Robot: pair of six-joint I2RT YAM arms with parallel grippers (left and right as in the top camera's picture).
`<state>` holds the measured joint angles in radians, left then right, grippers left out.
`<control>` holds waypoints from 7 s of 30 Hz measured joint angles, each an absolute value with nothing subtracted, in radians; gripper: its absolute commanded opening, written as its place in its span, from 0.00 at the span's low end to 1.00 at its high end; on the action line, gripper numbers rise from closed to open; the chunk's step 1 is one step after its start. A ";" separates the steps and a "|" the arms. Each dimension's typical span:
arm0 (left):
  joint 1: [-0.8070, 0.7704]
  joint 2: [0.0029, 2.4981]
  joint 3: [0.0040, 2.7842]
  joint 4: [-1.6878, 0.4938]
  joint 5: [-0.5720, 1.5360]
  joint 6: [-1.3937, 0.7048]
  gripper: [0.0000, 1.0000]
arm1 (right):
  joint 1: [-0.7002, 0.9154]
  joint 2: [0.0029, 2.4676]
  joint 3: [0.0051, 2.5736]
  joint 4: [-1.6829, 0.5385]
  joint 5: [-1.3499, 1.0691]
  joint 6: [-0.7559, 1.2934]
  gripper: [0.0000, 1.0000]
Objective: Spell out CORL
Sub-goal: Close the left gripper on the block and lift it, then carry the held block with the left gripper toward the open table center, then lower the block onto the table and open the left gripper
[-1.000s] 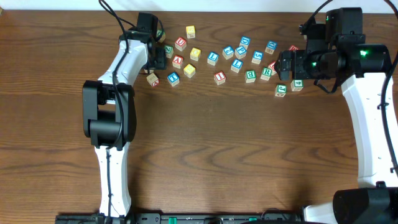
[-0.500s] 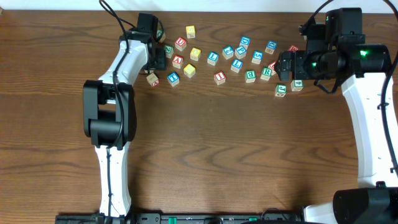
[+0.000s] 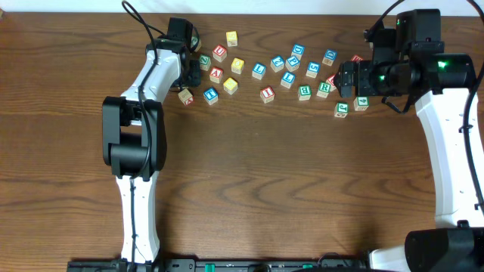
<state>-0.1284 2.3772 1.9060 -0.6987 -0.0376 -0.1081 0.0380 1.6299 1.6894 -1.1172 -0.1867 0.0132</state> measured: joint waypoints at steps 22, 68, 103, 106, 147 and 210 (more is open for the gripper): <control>-0.133 2.101 1.905 -0.816 -0.052 -0.109 0.30 | 0.038 1.630 1.689 -1.115 -0.186 0.013 0.99; -0.375 1.861 1.302 -0.627 -0.002 -0.339 0.30 | 0.038 1.630 1.689 -1.114 -0.187 0.013 0.99; -0.375 1.906 1.268 -0.556 -0.002 -0.245 0.30 | 0.038 1.630 1.689 -1.118 -0.187 0.014 0.99; -0.375 1.906 1.268 -0.556 -0.002 -0.224 0.30 | 0.038 1.630 1.689 -1.118 -0.187 0.014 0.99; -0.449 1.948 1.278 -0.574 0.075 -0.231 0.29 | 0.038 1.630 1.689 -1.133 -0.187 0.014 0.99; -0.491 1.994 1.278 -0.510 0.020 -0.286 0.35 | 0.038 1.630 1.689 -1.132 -0.187 0.014 0.99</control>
<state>-0.4911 1.9942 1.2778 -0.5102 0.0196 -0.2855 0.0380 1.6299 1.6894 -1.1320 -0.1871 0.0135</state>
